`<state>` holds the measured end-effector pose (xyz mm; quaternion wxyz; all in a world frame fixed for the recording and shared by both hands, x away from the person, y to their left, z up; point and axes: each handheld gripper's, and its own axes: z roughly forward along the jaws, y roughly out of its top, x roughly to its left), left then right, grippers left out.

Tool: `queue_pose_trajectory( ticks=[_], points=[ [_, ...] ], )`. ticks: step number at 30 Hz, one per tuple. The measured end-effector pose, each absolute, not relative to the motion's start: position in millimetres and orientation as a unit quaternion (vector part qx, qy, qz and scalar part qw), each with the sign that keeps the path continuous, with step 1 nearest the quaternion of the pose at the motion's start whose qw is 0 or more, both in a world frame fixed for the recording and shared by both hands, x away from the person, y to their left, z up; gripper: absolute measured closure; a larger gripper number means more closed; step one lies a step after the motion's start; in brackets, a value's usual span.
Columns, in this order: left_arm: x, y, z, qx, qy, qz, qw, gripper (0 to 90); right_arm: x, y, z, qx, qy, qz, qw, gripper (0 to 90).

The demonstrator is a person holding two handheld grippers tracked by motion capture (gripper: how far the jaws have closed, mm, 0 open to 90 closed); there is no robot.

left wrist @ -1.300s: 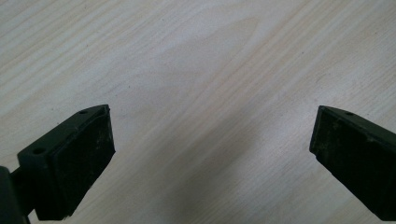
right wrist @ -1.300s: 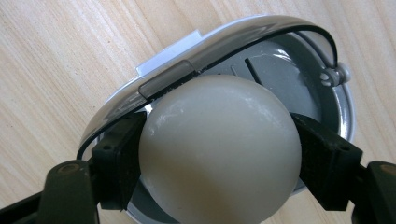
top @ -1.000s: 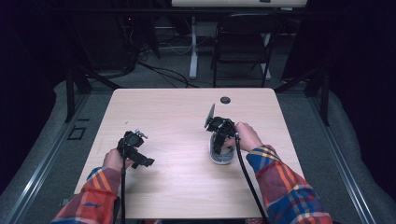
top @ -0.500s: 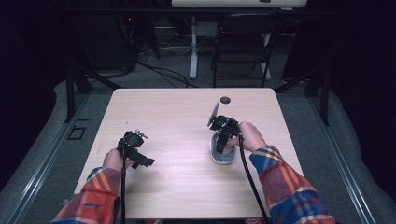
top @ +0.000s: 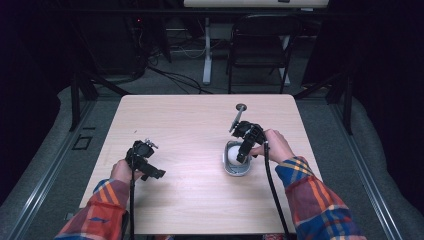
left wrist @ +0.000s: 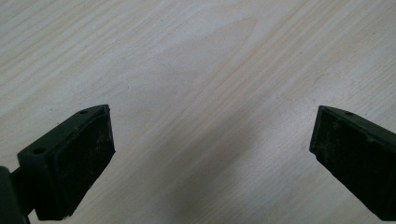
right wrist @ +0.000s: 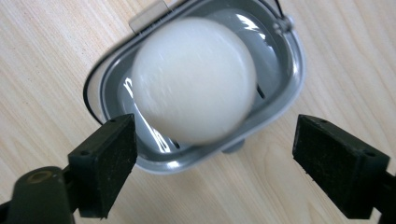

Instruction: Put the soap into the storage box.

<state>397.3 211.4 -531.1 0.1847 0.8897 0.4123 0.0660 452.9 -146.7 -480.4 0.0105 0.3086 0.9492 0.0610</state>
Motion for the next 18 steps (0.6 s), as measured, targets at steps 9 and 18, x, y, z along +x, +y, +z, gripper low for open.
queue_pose_trajectory(
  ticks=[9, 18],
  points=[
    [397, 211, -531, 0.890, 0.412, 0.066, 0.185, 0.0, 441, -167, -470, 0.318, 0.945, 0.075, 0.027, 3.4],
    [397, 211, -531, 0.889, 0.413, 0.067, 0.185, 0.0, 420, -195, -464, 0.329, 0.940, 0.080, 0.041, 0.7]
  ],
)
